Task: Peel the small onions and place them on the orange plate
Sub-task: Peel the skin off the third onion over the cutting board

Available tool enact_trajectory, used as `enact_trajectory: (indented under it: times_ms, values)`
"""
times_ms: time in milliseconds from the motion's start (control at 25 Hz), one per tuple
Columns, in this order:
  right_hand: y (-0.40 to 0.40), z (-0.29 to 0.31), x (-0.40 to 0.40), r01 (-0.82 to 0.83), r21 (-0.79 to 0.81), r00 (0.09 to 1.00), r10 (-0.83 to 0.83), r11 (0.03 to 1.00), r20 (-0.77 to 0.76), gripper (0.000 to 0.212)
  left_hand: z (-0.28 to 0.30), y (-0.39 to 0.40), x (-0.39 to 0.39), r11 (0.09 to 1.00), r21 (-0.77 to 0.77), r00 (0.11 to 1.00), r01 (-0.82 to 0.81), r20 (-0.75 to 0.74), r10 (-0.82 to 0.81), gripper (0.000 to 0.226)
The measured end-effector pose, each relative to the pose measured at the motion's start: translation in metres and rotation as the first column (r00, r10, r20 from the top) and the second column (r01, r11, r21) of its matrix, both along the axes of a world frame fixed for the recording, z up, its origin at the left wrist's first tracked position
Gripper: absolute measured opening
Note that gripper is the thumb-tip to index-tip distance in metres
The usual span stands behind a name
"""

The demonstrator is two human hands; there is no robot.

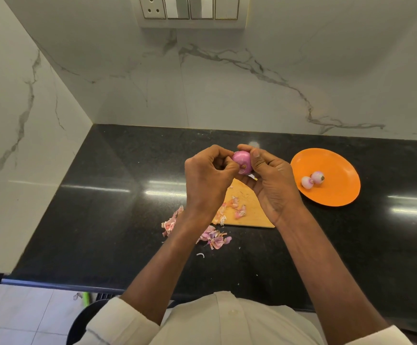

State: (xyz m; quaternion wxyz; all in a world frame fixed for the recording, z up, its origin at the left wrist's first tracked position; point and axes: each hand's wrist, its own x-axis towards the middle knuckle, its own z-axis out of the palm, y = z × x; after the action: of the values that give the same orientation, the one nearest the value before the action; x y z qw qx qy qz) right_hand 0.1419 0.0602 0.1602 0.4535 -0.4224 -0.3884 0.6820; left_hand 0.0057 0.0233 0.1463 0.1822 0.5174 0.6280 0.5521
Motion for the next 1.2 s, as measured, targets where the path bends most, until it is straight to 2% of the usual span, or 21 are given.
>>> enact_trajectory:
  times_ms: [80, 200, 320, 400, 560, 800, 1200]
  values:
    - [0.0, 0.001, -0.001, 0.047, -0.051, 0.999, -0.048, 0.998, -0.021, 0.025, 0.0, 0.001, -0.008, 0.994, -0.04, 0.995, 0.099, 0.029, -0.098, 0.013]
    - [0.003, 0.006, -0.001, 0.086, -0.062, 0.996, -0.084, 0.994, 0.026, 0.031, 0.002, -0.001, -0.015, 0.961, -0.082, 0.954, 0.264, 0.168, -0.248, 0.022]
    - [0.003, 0.006, -0.002, 0.085, -0.027, 0.99, -0.081, 0.996, 0.112, 0.03, 0.003, -0.003, -0.016, 0.939, -0.112, 0.922, 0.324, 0.259, -0.288, 0.031]
    - [0.002, 0.005, 0.0, 0.054, -0.011, 0.99, -0.052, 0.998, 0.132, 0.028, 0.001, -0.003, -0.018, 0.93, -0.156, 0.927, 0.333, 0.236, -0.292, 0.032]
    - [0.004, 0.0, 0.007, -0.04, 0.062, 0.985, 0.029, 0.997, 0.17, 0.029, 0.002, -0.002, -0.019, 0.922, -0.228, 0.94, 0.313, 0.216, -0.266, 0.024]
    - [0.006, -0.005, 0.011, -0.106, 0.084, 0.98, 0.09, 0.991, 0.176, 0.045, 0.006, -0.003, -0.01, 0.93, -0.263, 0.961, 0.257, 0.168, -0.218, 0.022]
    - [0.005, -0.01, 0.004, -0.146, 0.011, 0.988, 0.145, 0.989, 0.055, 0.042, 0.001, -0.003, 0.008, 0.971, -0.236, 0.996, -0.032, 0.077, 0.051, 0.017]
